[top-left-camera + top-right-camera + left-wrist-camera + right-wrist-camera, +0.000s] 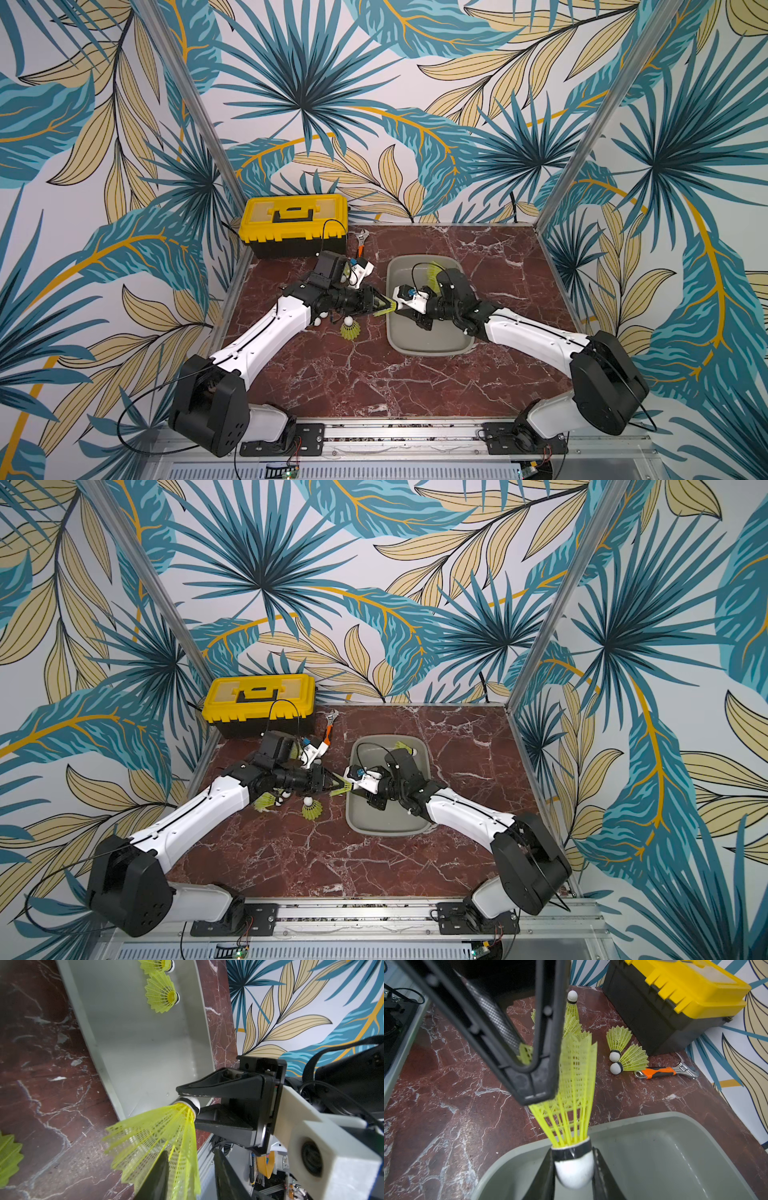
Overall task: Put the shuttlecocks into the storage box
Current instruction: Place the shuttlecock in the storage box.
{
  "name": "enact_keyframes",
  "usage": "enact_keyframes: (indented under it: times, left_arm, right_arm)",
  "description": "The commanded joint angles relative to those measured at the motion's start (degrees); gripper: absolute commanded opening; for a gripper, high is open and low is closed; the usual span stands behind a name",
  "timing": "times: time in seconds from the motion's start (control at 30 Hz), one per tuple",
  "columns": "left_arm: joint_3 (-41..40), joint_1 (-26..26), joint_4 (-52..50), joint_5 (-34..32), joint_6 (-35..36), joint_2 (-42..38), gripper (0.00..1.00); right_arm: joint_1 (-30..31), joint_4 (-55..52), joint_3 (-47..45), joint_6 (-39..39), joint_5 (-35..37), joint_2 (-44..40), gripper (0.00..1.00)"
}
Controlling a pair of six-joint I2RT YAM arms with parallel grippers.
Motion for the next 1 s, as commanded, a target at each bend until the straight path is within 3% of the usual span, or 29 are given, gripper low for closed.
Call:
enact_keyframes:
  times: [0.0, 0.37, 0.53, 0.97]
  left_arm:
    - [2.6, 0.1, 1.4, -1.6, 1.4, -2.2, 0.41]
    - [0.1, 0.1, 7.5, -0.6, 0.0, -2.3, 0.35]
    - [0.0, 0.1, 7.3, -1.2, -0.1, -2.0, 0.27]
    - [0.0, 0.1, 6.3, -2.0, -1.4, -0.6, 0.23]
  right_arm:
    - [0.3, -0.9, 0.5, 3.2, -0.4, 0.0, 0.23]
    - [0.3, -0.9, 0.0, 4.5, 0.0, -0.2, 0.23]
    - [0.4, -0.8, 0.0, 4.7, 0.3, -0.3, 0.23]
    - [0.4, -0.5, -0.3, 4.4, 2.7, -1.0, 0.24]
